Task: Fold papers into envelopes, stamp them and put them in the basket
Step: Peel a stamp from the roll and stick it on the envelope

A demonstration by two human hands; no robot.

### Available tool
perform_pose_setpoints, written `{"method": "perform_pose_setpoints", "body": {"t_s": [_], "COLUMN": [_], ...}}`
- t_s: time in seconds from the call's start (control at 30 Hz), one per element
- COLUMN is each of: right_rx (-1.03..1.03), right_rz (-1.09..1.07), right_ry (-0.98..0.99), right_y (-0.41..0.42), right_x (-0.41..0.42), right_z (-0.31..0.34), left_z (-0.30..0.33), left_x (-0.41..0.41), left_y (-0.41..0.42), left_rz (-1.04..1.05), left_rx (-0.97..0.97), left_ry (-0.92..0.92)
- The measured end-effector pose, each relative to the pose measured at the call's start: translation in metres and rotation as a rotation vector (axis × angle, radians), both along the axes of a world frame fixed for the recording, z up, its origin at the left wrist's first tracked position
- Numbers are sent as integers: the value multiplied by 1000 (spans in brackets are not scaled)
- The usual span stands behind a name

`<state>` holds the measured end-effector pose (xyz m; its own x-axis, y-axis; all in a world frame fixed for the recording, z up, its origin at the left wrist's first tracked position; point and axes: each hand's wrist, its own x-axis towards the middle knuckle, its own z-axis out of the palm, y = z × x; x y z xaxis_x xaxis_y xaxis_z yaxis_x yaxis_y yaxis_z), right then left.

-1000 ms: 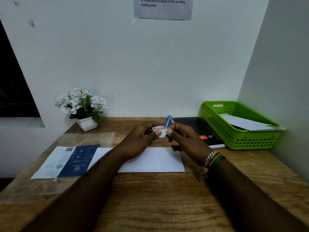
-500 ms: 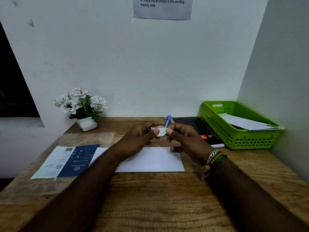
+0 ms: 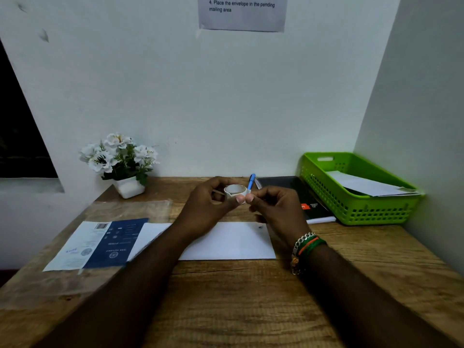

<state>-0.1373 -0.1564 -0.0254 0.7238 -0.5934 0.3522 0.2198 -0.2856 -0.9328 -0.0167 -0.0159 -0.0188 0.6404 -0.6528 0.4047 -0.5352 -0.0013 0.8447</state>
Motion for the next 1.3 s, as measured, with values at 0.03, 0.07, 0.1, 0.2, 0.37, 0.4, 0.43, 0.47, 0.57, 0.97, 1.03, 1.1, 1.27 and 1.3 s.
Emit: {"method": "perform_pose_setpoints", "body": {"t_s": [0.03,0.07,0.1,0.2,0.37,0.4,0.43,0.47,0.57,0.97,1.03,1.1,1.27,1.3], "right_rx": [-15,-23,-32,-85,-142,-152,-159,-167,-193,-15,-26,-17,-127,-144], "right_rz": [-6,-6,-6,-7,29,53,82,113,212,221,161,115,-39,-47], "right_ry": [3,1,-2,-4,32,49,68,90,165,114,74,30,-15,-29], "right_y": [-1,-1,-1,-2,-4,-4,-4,-4,-7,-4,-4,-2,-3,-4], "right_x": [0,-1,-1,-1,-1,-1,-1,-1,-3,-6,-4,-1,2,2], "right_z": [0,1,1,1,4,3,3,4,5,9,6,2,-4,-4], "left_z": [0,0,-1,-2,0,0,0,0,1,2,3,3,3,4], "left_x": [0,-1,0,0,-1,-1,0,1,3,6,5,3,-2,-3], "left_y": [0,0,0,-1,-1,-1,0,1,5,9,9,7,5,6], "left_rz": [7,7,5,-28,-99,-116,-132,-151,-222,-298,-263,-240,-209,-204], "left_rx": [-2,-8,-15,-25,-17,-13,-5,8,51,41,30,21,13,9], "left_ry": [-3,-3,2,39,83,90,93,95,104,265,261,245,239,243]}}
